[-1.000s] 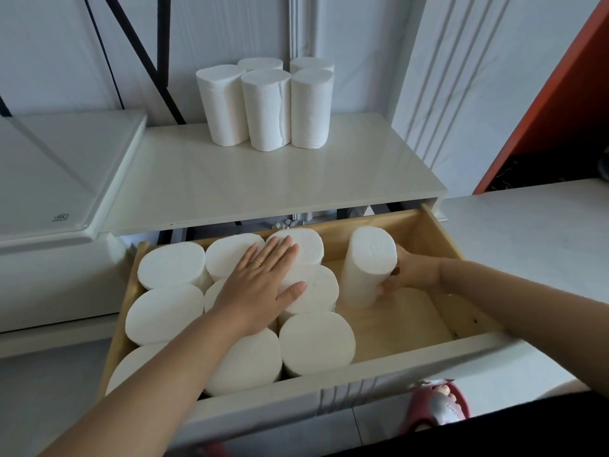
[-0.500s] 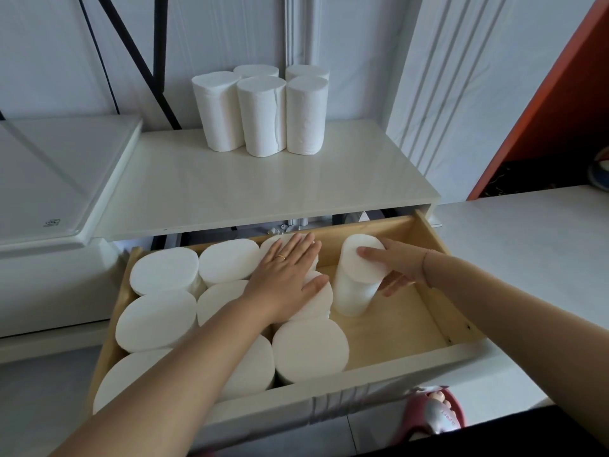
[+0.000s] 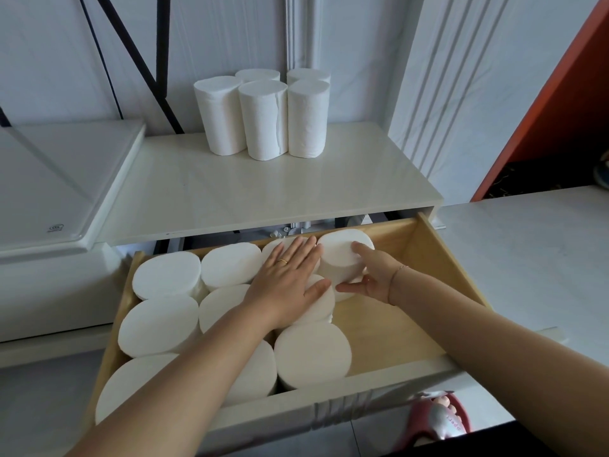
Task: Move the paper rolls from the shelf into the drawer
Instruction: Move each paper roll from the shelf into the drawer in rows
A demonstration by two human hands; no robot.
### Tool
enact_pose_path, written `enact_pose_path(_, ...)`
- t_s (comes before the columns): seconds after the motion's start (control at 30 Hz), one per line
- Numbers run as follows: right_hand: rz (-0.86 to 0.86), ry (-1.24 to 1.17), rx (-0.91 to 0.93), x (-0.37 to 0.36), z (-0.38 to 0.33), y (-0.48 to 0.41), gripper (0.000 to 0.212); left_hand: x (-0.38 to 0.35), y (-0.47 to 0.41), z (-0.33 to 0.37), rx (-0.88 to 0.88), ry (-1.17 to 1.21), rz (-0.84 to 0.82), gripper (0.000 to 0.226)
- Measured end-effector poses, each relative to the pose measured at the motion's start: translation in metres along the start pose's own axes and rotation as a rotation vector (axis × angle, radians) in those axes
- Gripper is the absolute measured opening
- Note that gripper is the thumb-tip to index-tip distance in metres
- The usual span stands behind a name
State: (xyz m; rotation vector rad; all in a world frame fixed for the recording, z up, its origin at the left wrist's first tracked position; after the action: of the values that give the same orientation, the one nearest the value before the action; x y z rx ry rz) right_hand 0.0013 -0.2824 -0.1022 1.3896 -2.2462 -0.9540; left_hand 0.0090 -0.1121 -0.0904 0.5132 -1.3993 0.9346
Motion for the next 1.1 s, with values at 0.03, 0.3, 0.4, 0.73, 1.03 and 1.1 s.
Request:
enact_pose_path(0.03,0.007,-0.007,-0.003,0.0,0.0,0.0,0.055,0.0,0.0,0.0,0.001,0.0,0.002,0.067)
enact_pose_path(0.3,-0.102,0.027,-0.024,-0.006,0.001,0.002,0.048,-0.001,-0.008,-0.001,-0.003,-0.004,-0.009,0.067)
enact_pose_path(0.4,-0.085,0.032,0.011,-0.008,-0.001,-0.001,0.065,-0.001,-0.014,-0.001,-0.02,0.008,-0.021,0.066)
enact_pose_path(0.73,-0.04,0.009,0.089,-0.02,-0.004,-0.002,0.068,-0.001,-0.016,0.004,-0.053,0.001,-0.019,0.066)
enact_pose_path(1.03,0.222,1.225,0.373,0.001,-0.045,0.007,0.078,-0.003,-0.022,-0.002,-0.053,0.055,-0.032,0.064)
enact_pose_path(1.1,0.398,1.383,0.656,0.002,-0.07,0.013,0.073,-0.003,-0.026,-0.003,-0.078,0.005,-0.023,0.065)
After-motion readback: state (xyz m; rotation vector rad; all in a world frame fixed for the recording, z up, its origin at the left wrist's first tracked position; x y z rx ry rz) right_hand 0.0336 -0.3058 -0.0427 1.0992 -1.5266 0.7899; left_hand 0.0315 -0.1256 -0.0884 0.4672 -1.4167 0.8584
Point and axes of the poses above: each hand's wrist, its own y-axis away from the middle knuckle, its own x-axis out of the back of the hand, z = x × y, the point moved 4 cm from there along -y, towards the middle knuckle, and after that the axes turned 10 degrees about z, right-handed, at the moved point
